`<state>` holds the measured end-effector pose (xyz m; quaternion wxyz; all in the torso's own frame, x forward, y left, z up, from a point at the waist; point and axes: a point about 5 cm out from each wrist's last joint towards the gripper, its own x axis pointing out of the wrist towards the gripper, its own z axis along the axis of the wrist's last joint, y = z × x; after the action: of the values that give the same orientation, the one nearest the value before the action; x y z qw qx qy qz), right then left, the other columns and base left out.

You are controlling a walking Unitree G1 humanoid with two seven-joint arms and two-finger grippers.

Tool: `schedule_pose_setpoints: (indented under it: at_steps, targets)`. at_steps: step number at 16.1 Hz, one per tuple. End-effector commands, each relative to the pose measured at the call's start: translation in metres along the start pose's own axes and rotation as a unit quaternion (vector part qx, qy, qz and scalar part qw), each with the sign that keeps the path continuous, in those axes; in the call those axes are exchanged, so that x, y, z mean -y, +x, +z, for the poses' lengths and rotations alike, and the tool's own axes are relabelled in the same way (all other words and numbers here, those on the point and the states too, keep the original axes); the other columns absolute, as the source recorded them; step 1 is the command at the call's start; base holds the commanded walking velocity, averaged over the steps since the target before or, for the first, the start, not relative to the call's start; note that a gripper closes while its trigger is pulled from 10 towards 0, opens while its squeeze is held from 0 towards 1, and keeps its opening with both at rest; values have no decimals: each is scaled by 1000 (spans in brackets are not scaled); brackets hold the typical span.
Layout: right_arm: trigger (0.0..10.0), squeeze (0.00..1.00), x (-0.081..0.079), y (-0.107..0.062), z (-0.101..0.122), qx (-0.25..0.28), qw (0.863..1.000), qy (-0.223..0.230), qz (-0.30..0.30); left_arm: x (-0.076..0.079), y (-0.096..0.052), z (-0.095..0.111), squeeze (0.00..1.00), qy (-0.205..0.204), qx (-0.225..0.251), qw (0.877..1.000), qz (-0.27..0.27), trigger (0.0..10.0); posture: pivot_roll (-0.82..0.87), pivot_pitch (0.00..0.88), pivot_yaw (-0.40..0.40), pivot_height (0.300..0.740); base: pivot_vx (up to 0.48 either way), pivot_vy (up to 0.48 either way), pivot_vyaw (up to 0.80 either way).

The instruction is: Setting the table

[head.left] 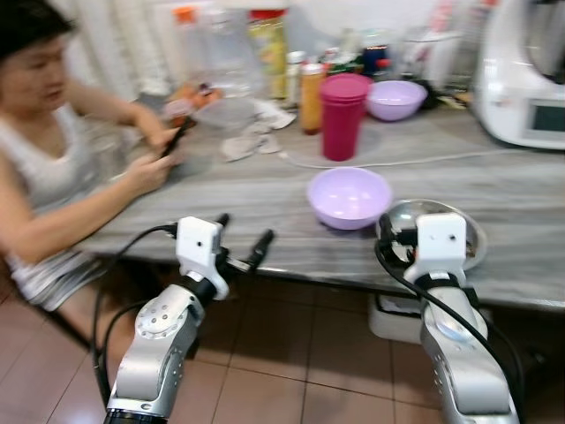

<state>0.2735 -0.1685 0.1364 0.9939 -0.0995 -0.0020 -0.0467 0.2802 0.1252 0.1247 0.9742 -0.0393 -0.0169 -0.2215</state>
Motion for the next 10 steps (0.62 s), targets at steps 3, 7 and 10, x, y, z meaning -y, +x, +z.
schedule_pose_setpoints:
  at_steps: [3, 7, 10]
  targets:
    - [10000, 0, -3, 1, 4, 10, 1000, 8, 1, -8, -2, -4, 0, 14, -12, 999, 29, 10000, -261, 0, 93, 740, 0, 0, -781]
    - [10000, 0, -5, 3, 6, 15, 1000, 13, 4, -7, -1, -6, 0, 26, -19, 999, 34, 10000, -259, 0, 93, 740, 0, 0, -692]
    - [10000, 0, -7, 4, 7, 16, 1000, 15, 9, -8, 0, -7, 0, 26, -23, 999, 34, 10000, -256, 0, 92, 740, 0, 0, 0]
